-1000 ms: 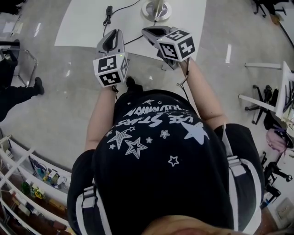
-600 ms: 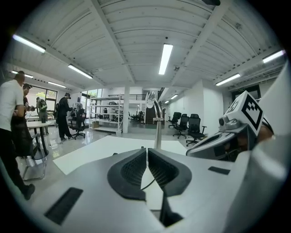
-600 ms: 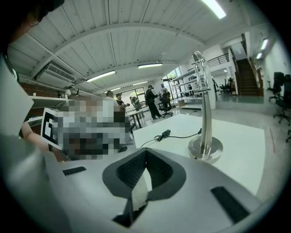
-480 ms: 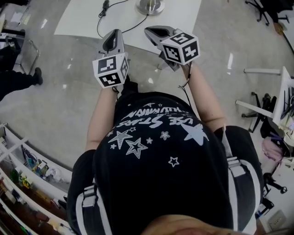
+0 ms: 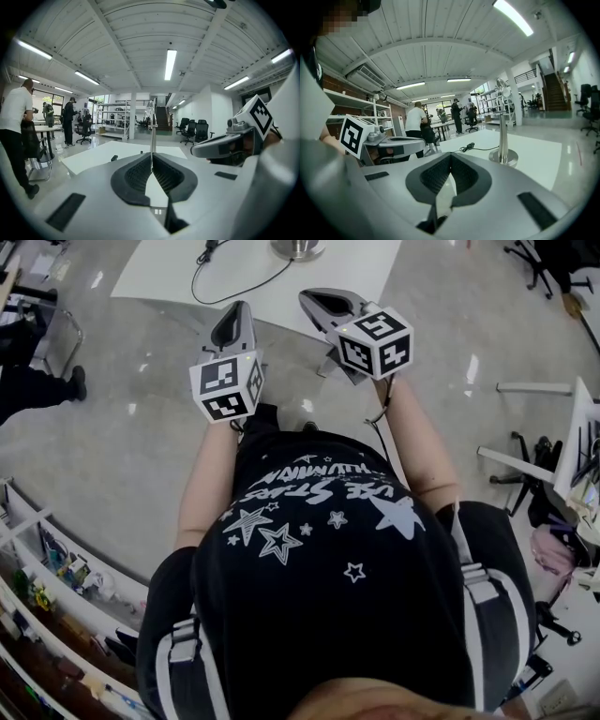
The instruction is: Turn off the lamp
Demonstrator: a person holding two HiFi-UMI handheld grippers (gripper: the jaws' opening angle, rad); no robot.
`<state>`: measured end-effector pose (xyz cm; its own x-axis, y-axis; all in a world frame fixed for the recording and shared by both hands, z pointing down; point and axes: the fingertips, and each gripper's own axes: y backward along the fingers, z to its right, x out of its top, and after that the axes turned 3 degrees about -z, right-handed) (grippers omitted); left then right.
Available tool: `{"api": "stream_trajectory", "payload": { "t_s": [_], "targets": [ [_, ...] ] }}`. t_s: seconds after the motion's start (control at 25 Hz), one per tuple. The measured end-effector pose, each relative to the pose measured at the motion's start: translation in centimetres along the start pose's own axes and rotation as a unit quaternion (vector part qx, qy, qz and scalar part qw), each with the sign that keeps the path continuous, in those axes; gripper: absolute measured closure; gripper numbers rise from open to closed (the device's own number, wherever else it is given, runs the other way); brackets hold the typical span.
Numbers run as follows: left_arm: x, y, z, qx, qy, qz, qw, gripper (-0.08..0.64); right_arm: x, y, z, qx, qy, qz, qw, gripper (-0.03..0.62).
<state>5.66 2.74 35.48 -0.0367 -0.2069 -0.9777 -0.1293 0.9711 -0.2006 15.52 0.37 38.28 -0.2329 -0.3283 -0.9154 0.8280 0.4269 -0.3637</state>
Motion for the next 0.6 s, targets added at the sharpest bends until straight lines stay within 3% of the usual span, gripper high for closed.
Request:
{"api": "stream_trajectory", "payload": {
  "t_s": [0.6],
  "targets": [
    [-0.7,3.6,1.1,0.011,0.001,0.004,0.9999,0.537,-0.5,2.0,-2.4,-0.001,0.014,0.021,1.000,0.588]
  ]
}}
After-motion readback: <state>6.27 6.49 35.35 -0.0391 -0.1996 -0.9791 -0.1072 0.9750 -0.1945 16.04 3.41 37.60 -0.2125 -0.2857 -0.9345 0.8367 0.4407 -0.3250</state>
